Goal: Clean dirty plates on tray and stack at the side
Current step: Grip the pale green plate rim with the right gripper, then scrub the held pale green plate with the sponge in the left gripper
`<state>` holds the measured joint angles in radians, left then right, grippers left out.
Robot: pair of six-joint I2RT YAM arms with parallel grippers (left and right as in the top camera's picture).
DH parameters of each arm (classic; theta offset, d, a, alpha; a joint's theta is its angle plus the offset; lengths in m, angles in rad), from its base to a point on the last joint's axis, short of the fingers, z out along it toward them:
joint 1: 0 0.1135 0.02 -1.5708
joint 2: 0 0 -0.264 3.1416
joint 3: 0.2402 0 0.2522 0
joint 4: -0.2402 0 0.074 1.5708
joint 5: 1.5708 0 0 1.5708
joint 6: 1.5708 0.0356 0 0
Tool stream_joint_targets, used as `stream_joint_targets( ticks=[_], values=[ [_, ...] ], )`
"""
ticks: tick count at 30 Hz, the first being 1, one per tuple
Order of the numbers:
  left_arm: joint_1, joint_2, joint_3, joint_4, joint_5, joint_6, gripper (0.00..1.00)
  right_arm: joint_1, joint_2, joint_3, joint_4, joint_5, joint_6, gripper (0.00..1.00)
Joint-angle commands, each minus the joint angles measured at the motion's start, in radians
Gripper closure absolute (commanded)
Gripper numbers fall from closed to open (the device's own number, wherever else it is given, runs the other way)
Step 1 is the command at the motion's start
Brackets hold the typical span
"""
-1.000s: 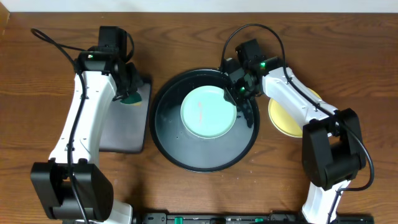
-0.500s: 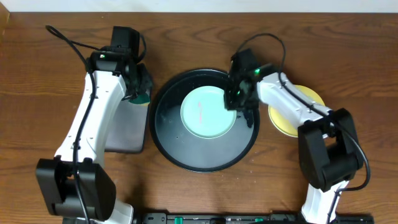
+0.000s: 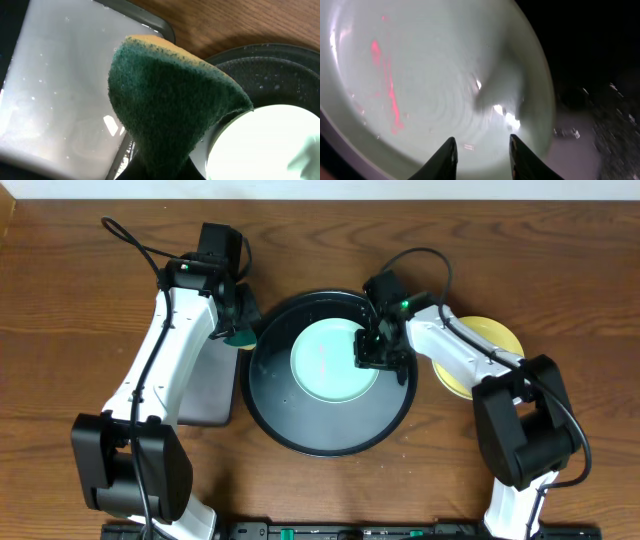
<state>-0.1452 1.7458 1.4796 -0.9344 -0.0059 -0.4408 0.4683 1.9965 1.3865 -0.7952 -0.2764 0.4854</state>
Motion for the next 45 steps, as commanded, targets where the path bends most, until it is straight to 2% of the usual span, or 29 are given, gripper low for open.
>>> stream_joint_targets(
  ticks=[1, 5, 10, 14, 18, 22, 25, 31, 40, 45],
  values=[
    [0.001, -0.001, -0.004, -0.002, -0.002, 0.021, 0.92, -0.020, -0.066, 0.052, -0.064, 0.078, 0.005, 0.67],
    [0.002, -0.001, -0.004, 0.000, -0.002, 0.021, 0.92, -0.039, -0.065, 0.044, -0.122, 0.150, 0.017, 0.66],
    [0.002, -0.001, -0.004, 0.001, -0.002, 0.021, 0.93, -0.023, -0.016, 0.016, -0.103, 0.167, 0.037, 0.64],
    [0.002, -0.001, -0.004, 0.001, -0.002, 0.021, 0.92, -0.009, 0.031, 0.016, -0.061, 0.164, 0.037, 0.75],
    [0.002, -0.001, -0.004, 0.001, -0.002, 0.021, 0.92, -0.007, 0.055, 0.016, -0.039, 0.163, 0.037, 0.81],
    [0.002, -0.001, -0.004, 0.001, -0.002, 0.021, 0.92, -0.002, 0.063, 0.016, 0.001, 0.163, 0.023, 0.99],
    [0.002, -0.001, -0.004, 0.001, -0.002, 0.021, 0.92, -0.002, 0.063, 0.016, 0.091, 0.163, -0.084, 0.99],
    [-0.014, -0.001, -0.029, 0.010, -0.002, 0.021, 0.92, 0.000, 0.072, 0.016, 0.158, 0.129, -0.267, 0.99],
    [-0.152, 0.000, -0.135, 0.135, -0.001, 0.019, 0.93, 0.010, 0.097, 0.016, 0.172, 0.122, -0.246, 0.99],
    [-0.219, 0.066, -0.135, 0.220, 0.046, -0.018, 0.93, 0.010, 0.097, 0.016, 0.172, 0.122, -0.246, 0.99]
  ],
)
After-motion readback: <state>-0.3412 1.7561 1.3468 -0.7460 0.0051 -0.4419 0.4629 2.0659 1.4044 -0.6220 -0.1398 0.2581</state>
